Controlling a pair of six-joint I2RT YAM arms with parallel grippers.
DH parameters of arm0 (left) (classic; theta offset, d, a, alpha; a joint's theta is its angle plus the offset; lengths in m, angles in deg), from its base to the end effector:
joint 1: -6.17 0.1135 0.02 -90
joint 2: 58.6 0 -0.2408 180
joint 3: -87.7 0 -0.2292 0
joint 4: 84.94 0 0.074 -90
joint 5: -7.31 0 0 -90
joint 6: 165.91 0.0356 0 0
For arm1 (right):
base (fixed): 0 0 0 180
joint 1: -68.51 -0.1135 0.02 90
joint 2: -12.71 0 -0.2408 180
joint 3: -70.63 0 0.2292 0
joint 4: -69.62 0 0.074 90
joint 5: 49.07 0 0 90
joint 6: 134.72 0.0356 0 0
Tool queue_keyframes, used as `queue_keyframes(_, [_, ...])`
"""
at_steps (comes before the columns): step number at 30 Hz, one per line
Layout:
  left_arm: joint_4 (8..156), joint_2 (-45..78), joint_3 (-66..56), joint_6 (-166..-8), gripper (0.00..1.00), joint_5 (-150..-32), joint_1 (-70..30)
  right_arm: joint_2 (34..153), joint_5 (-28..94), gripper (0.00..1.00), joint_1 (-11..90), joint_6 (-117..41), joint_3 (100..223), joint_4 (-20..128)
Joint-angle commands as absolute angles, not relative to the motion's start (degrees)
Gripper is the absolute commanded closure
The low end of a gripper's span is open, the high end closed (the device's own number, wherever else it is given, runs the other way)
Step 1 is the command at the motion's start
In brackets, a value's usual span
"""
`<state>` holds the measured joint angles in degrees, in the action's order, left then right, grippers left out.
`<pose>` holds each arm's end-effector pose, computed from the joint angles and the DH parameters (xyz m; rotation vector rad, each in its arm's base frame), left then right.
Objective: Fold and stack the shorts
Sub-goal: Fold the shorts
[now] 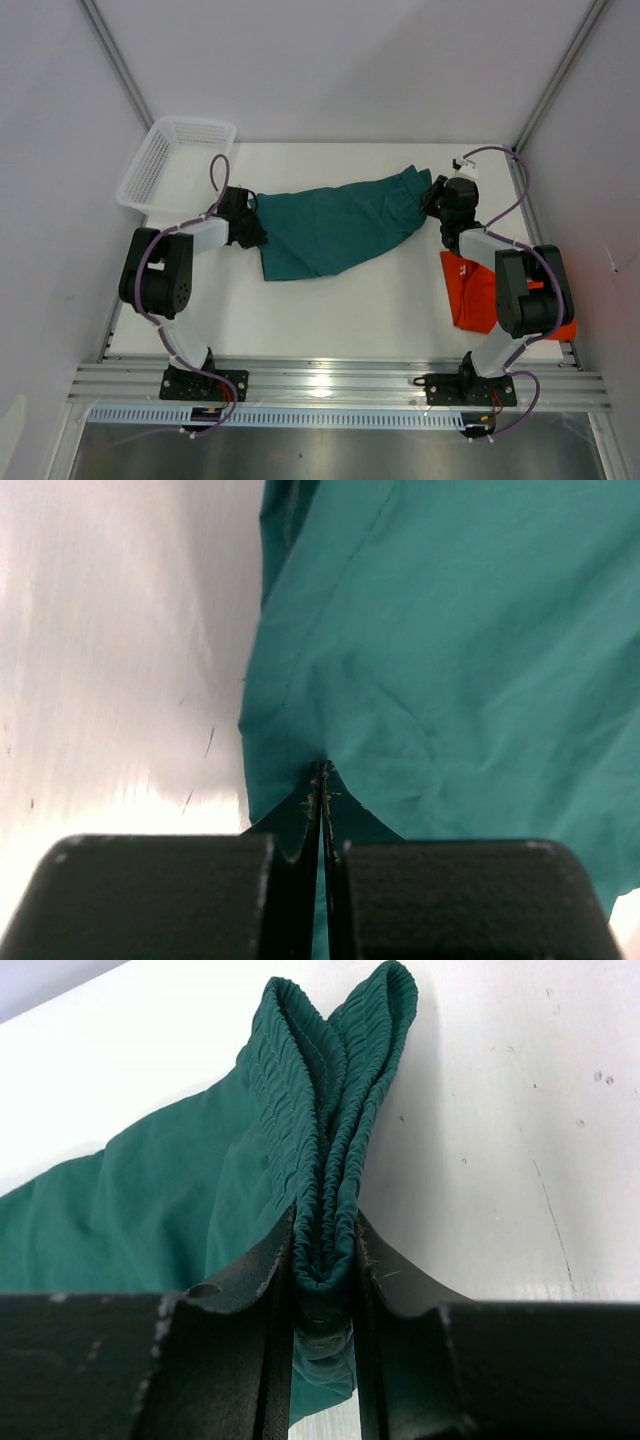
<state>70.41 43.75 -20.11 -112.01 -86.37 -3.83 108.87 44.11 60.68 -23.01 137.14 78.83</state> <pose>0.3273 -0.0600 0.1441 -0.5554 2.5122 -0.3955 0.3447 0.0454 0.2013 0.2712 1.9188 0.2910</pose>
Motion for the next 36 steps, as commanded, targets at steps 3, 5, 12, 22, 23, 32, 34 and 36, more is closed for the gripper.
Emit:
queue_keyframes(3, [71.71,45.64,-18.77,-109.93,1.0,-85.94,-3.15,107.11,46.02,1.0,57.8,-28.89,141.17,79.5])
queue_keyframes(5, [71.97,45.82,-18.77,-109.75,1.0,-86.03,-3.15,106.06,46.03,1.0,55.51,-30.48,142.57,79.24])
queue_keyframes(12, [71.62,46.43,-18.06,-108.43,1.0,-86.46,-3.06,99.46,46.55,1.0,43.13,-42.51,146.52,78.18])
queue_keyframes(22, [71.62,46.26,-18.33,-108.25,1.0,-86.55,-3.06,104.71,48.48,1.0,23.44,-52.98,155.48,74.41])
queue_keyframes(23, [71.53,46.17,-18.33,-108.34,1.0,-86.64,-3.06,105.69,48.75,1.0,22.21,-54.03,156.28,74.14])
queue_keyframes(32, [72.85,46.08,-19.2,-109.13,1.0,-90.5,-2.36,120.97,55.85,1.0,12.71,-55.1,163.83,73.44])
queue_keyframes(34, [73.29,46.17,-19.21,-109.31,1.0,-91.56,-2.36,123.35,57.36,1.0,11.66,-54.22,165.25,72.2])
queue_keyframes(36, [73.64,46.17,-19.38,-109.57,1.0,-91.91,-2.36,125.9,58.85,1.0,10.69,-54.3,166.13,72.38])
